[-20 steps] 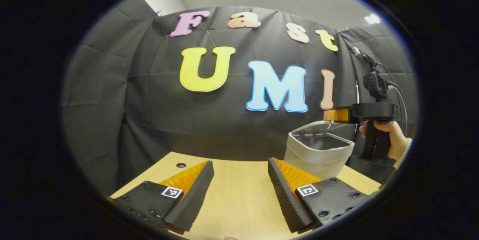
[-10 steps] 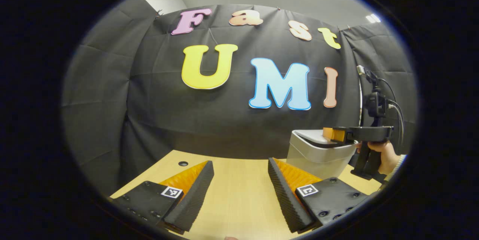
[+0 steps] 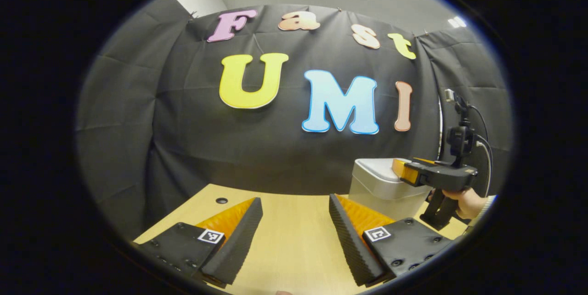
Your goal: Press the lid of the desktop garbage bin to open it, pick up the crumpled paper on the desktop and throw it into the bin, then pick up the pop can on the desktop and drop it into the bin, and finally close the garbage bin lid.
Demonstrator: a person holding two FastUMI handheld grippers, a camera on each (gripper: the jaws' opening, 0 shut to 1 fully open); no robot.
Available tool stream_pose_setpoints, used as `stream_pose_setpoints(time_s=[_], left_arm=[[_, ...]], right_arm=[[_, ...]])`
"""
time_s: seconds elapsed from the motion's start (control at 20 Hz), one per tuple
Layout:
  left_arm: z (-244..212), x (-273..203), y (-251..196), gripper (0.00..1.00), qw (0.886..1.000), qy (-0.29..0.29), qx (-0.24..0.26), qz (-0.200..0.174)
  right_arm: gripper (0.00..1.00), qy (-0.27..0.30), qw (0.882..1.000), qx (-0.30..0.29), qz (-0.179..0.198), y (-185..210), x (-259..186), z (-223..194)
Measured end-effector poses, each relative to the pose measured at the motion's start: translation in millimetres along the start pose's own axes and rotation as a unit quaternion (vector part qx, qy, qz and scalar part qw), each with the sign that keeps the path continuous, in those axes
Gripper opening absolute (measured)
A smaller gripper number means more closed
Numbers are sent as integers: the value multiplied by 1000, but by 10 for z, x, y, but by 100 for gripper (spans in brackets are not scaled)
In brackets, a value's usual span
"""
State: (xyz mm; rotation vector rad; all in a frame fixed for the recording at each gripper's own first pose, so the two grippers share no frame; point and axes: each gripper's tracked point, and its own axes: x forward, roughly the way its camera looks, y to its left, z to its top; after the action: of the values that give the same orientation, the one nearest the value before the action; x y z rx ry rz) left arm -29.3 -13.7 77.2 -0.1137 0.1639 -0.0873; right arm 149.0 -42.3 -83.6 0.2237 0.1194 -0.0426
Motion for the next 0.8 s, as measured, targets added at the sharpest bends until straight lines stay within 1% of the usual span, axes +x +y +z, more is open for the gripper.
stream_pose_setpoints(time_s=[0.15,0.3,0.45,0.6,0.8], left_arm=[[7,15,-60,95,1000,0,0,-7],[-14,26,-84,96,1000,2,3,-11],[5,21,-102,95,1000,3,2,-15],[22,-1,-123,95,1000,-2,4,-21],[43,-91,-138,95,1000,-6,4,-25]], right_arm=[[93,6,1000,-18,-1,1,-8,-35],[93,16,1000,-13,-3,-7,-10,-78],[94,21,1000,-23,-2,0,-7,-113],[95,-1,1000,-23,-4,-5,-5,-86],[94,0,1000,-14,-7,-1,-6,-76]])
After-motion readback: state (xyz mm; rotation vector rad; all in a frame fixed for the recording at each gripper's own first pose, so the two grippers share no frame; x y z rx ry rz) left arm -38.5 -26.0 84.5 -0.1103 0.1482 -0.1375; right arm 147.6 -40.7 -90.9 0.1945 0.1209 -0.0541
